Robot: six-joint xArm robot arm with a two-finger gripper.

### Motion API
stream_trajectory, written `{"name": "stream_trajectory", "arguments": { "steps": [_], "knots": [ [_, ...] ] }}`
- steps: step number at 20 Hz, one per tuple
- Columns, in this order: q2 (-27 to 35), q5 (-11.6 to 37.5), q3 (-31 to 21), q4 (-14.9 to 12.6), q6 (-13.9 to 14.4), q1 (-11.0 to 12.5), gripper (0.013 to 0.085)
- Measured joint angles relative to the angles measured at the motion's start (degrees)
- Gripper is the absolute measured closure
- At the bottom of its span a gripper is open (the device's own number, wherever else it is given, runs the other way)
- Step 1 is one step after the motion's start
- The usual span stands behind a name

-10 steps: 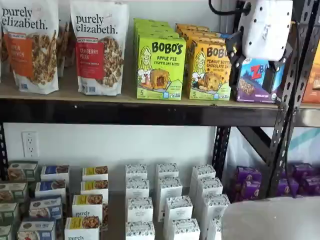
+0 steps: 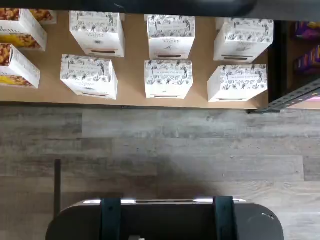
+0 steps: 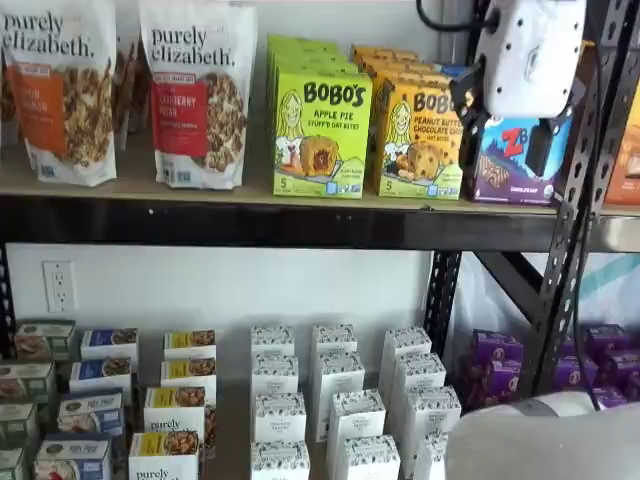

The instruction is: Pick the green box on the top shelf, the fourth from the left

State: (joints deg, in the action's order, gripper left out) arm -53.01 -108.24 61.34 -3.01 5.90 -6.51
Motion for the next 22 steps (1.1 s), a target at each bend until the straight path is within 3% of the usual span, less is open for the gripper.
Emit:
{"name": "stream_trajectory", "arguments": {
  "steps": [13,17,22],
  "knots": [
    [-0.2,2.0,-0.7,1.5,1.0,-0.5,0.0130],
    [0.3,3.7,-1.3,1.3,3.8,-3.3,0.0130],
    [1.3,6.8,-2.1,0.2,9.4,-9.2,0.0130]
  ]
}}
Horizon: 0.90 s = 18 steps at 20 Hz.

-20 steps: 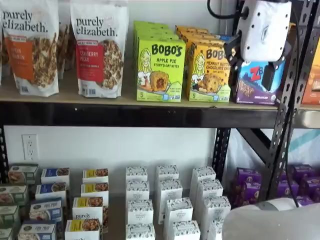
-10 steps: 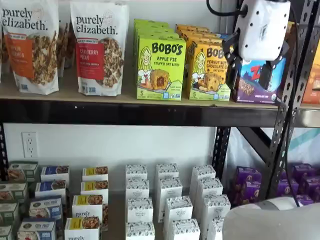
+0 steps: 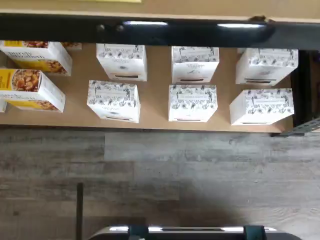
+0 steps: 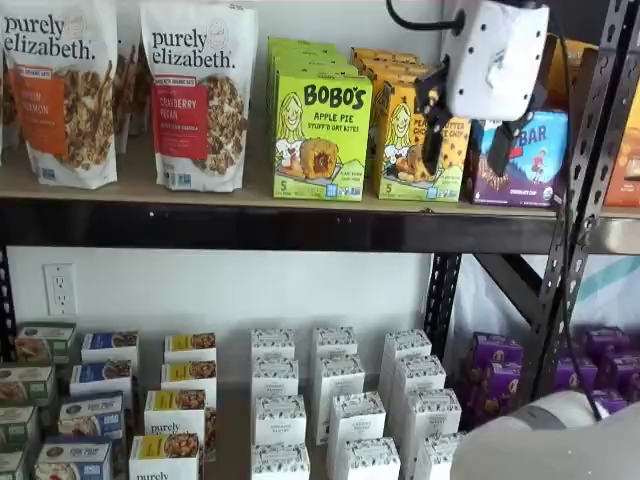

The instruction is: Pick the green box on the top shelf, the fourth from the left

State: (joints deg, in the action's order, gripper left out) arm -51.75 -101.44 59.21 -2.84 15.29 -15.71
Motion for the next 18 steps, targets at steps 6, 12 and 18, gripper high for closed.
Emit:
{"name": "stream_trajectory", "arguments": {
  "steps": [6,12,18],
  "knots": [
    [1.6,4.5,-1.0,-1.2,5.7,-5.7,0.0130],
    [4.3,9.4,-1.2,-3.2,10.1,-10.0,0.0130],
    [6.9,16.4,-0.8,-5.8,11.9,-11.5,0.0130]
  ]
}}
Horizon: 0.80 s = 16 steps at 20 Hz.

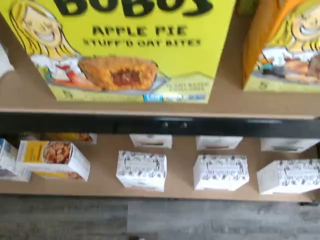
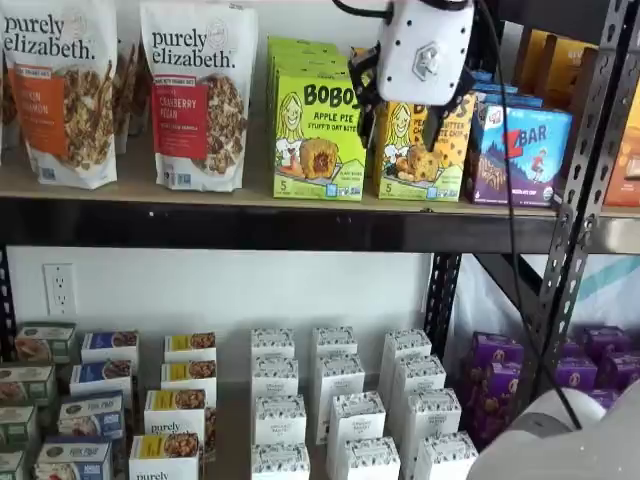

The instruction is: Pick the green box on the top shelf, the fourth from the left

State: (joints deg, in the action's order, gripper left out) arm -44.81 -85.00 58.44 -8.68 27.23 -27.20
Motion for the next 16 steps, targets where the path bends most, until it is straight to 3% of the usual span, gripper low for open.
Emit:
{"name": "stream_trajectory", "arguments": {
  "steps": [4,10,16],
  "knots": [
    [3.1,3.0,1.6,-1.4,0.9,-0.6,0.0130],
    [7.1,7.0,4.2,-0.5,-0.1,0.6,0.0130],
    [11.1,6.8,8.1,1.1,-1.1,1.4,0.0130]
  ]
}}
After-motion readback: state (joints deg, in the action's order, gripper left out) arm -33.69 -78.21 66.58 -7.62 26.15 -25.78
